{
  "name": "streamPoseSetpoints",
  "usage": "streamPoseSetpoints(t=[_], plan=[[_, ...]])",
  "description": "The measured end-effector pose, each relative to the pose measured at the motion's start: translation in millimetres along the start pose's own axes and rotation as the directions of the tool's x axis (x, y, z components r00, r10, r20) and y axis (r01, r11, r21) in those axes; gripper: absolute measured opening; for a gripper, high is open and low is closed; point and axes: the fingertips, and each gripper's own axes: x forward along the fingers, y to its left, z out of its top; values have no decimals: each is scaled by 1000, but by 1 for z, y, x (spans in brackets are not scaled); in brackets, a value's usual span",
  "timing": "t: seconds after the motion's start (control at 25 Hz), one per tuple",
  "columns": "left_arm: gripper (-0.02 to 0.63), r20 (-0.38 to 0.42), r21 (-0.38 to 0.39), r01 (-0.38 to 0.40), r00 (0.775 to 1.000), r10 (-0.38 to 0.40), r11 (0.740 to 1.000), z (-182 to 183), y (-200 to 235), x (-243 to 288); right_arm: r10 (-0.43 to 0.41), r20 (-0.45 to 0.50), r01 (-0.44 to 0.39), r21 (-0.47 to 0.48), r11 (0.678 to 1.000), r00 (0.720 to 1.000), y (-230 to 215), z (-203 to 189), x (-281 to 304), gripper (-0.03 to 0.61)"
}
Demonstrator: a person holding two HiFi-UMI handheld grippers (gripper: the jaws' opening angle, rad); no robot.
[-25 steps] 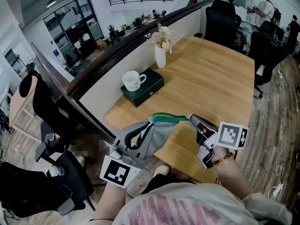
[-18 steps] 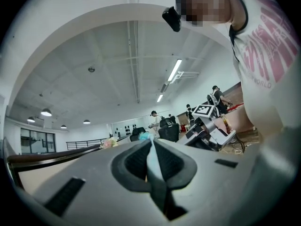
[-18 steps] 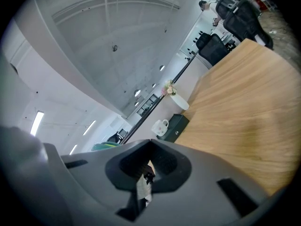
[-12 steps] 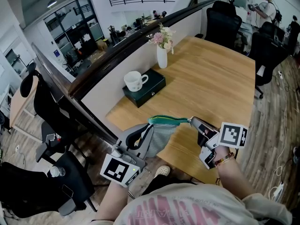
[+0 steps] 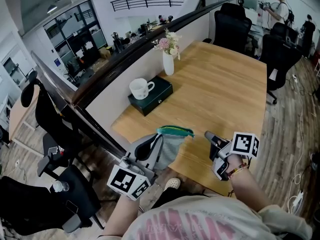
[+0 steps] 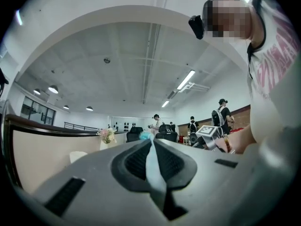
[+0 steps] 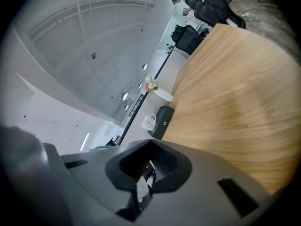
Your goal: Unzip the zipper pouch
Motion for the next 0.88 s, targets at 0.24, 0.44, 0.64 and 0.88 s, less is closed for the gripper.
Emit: streamPoseSetpoints(t=[0.24,0.44,0.64,0.88], plan=[[12,-54,-68,-106,993,102,992,-15,2,-9,-76,50,80,-78,994,996,-13,-1,-21,-3],[12,-107,-103,-193,978,182,976,-33,4,-23,-136,130,161,-203,966,982,-13,5,-40,-3],[12,-105,-118,-250,966,238,961,-33,6,-30,-164,210,222,-292,930,964,-3,17,-56,-3],[12,-118,-128,-308,948,294,943,-36,12,-37,-166,255,262,-413,872,953,11,23,-62,-3]])
